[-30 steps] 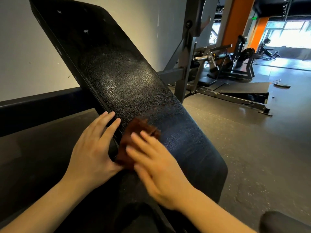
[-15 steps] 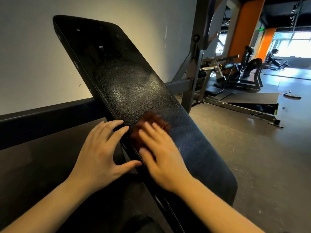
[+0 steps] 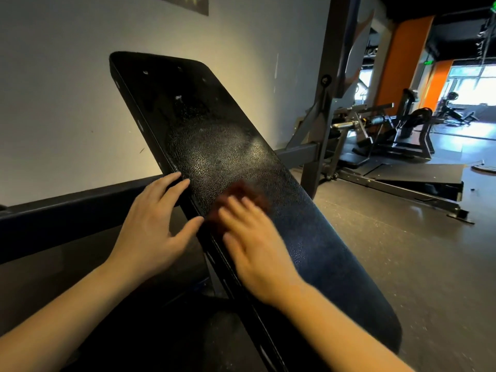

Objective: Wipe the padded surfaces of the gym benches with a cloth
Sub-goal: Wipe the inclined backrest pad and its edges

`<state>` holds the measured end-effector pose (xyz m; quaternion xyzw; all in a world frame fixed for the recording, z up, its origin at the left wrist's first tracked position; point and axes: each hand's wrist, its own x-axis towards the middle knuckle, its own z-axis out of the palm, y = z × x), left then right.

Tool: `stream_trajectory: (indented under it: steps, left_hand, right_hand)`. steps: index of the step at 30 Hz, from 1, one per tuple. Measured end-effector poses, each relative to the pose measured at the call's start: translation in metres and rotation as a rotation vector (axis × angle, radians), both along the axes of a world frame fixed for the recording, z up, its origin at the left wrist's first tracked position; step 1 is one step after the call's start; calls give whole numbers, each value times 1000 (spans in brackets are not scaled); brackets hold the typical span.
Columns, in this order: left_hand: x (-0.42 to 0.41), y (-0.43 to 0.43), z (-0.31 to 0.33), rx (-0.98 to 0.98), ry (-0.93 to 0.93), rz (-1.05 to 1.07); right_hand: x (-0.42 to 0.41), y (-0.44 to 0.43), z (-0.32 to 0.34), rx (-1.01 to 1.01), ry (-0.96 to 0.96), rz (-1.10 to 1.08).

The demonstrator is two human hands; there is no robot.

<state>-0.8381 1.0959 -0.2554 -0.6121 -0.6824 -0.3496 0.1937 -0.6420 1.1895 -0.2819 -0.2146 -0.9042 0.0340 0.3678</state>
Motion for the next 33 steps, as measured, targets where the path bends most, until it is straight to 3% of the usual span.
stream_trajectory:
  steps: [3,8,11,15,17,19,24,27,30,33]
  left_hand:
    - [-10,8,3,14,-25,20]
    - [-13,13,-3,-16,-62,14]
    - [-13,13,-3,-4,-47,15]
    - [-20,11,4,26,-43,-5]
    - [-25,11,8,43,-69,-12]
    - [-29,13,12,43,-84,-7]
    - [-33,14,15,-1,-38,5]
    - [-36,12,16,9,-85,-15]
    - [-36,15,23,112,-182,-6]
    - [-39,26,36,120,-253,34]
  right_hand:
    - [40,6,-19,84,-107,111]
    - [61,110,-4,-194,30,-296]
    - [9,118,28,-219,95,-338]
    - [-44,41,31,11,33,-64]
    - [-27,11,19,126,-86,149]
    - [-2,27,12,174,-174,199]
    - [2,142,41,-174,13,-260]
    - [-49,145,65,-204,55,-331]
    - [-83,83,64,2,-5,-70]
    - [-60,58,57,141,-157,224]
